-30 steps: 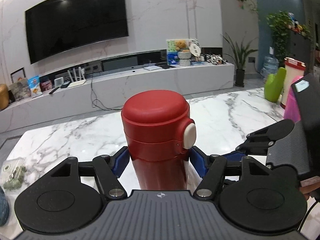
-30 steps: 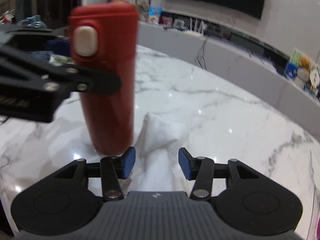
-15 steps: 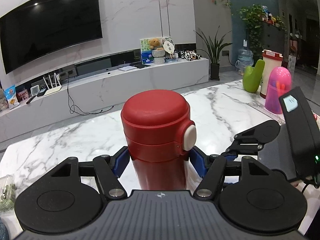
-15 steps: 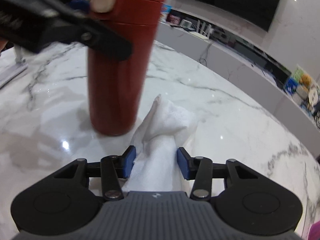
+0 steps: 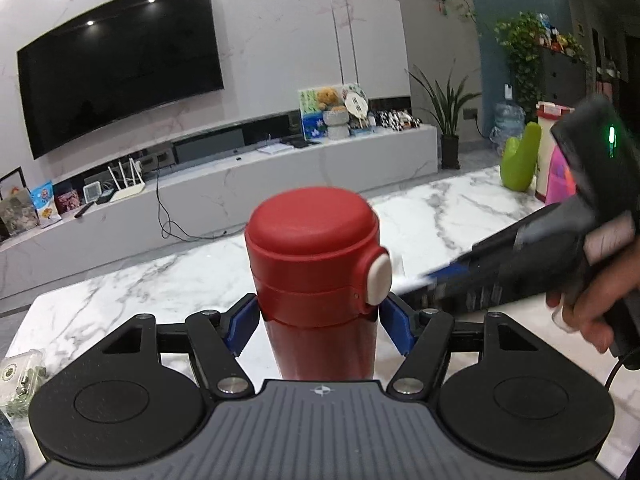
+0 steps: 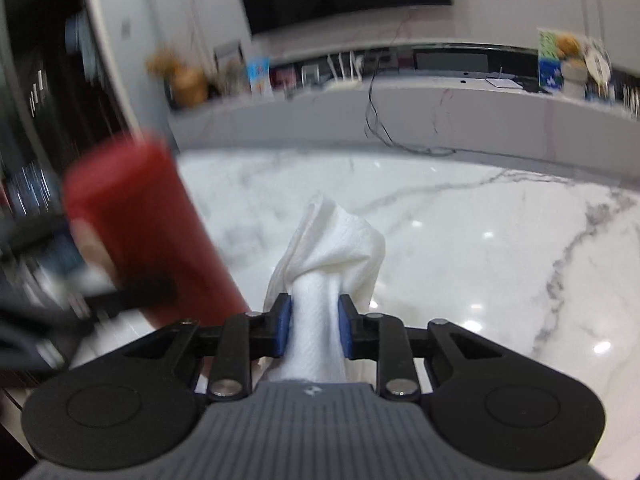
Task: Clean container
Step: 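Rub the cloth in the right tool along the red bottle body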
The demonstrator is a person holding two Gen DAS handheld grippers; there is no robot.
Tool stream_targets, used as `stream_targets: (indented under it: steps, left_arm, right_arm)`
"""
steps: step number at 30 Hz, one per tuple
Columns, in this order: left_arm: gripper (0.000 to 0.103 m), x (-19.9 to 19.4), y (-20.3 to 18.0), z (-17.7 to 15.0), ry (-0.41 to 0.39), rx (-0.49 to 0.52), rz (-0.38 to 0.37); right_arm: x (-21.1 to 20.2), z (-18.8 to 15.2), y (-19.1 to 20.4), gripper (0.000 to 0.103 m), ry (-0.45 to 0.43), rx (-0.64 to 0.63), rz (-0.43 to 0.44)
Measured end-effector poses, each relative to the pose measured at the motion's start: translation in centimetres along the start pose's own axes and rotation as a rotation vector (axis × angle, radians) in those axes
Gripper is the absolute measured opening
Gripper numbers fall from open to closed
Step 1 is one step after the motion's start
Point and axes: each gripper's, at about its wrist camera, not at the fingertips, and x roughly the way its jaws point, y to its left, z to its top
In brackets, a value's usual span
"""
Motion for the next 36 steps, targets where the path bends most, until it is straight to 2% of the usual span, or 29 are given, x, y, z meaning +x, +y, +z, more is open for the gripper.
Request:
stream_targets:
  steps: [4, 7, 10, 12, 17, 27, 32, 36]
  left_arm:
    - [0.064, -0.1, 0.4, 0.2, -0.005, -0.013, 0.001]
    - [0.063, 0.0, 0.7, 0.3, -0.001, -0.016, -0.005]
    - [0.063, 0.1, 0.9, 0.5, 0.001, -0.01, -0.018]
    - [0.063, 0.2, 1.1, 0.5, 0.001, 0.0, -0.032]
    - [0.063, 0.3, 1.9, 0.5, 0.011, -0.003, -0.065]
    - [0.063, 0.3, 2.2, 0.4, 0.018, -0.006, -0.08]
    - [0.063, 0.4, 2.7, 0.4, 0.019, -0.003, -0.101]
    - [0.063, 0.4, 2.9, 0.5, 0.02, -0.01, -0.103]
  right_arm:
    - [-2.0, 1.2, -1.1, 0.028, -0.094, 0.134, 0.12]
    - [-2.6, 1.7, -1.3, 0.028, -0.125, 0.188, 0.214]
    - [-2.8, 1.8, -1.3, 0.028, -0.128, 0.201, 0.294]
    - [-2.6, 2.0, -0.7, 0.028, -0.115, 0.163, 0.313]
    - [-1.5, 1.6, -0.2, 0.028, -0.066, 0.137, 0.296]
    - [2.0, -0.9, -0.2, 0.027, 0.106, 0.102, 0.18]
    - [4.2, -2.4, 0.6, 0.026, 0.194, 0.045, 0.118]
    - [4.9, -2.7, 1.2, 0.026, 0.223, 0.013, 0.09]
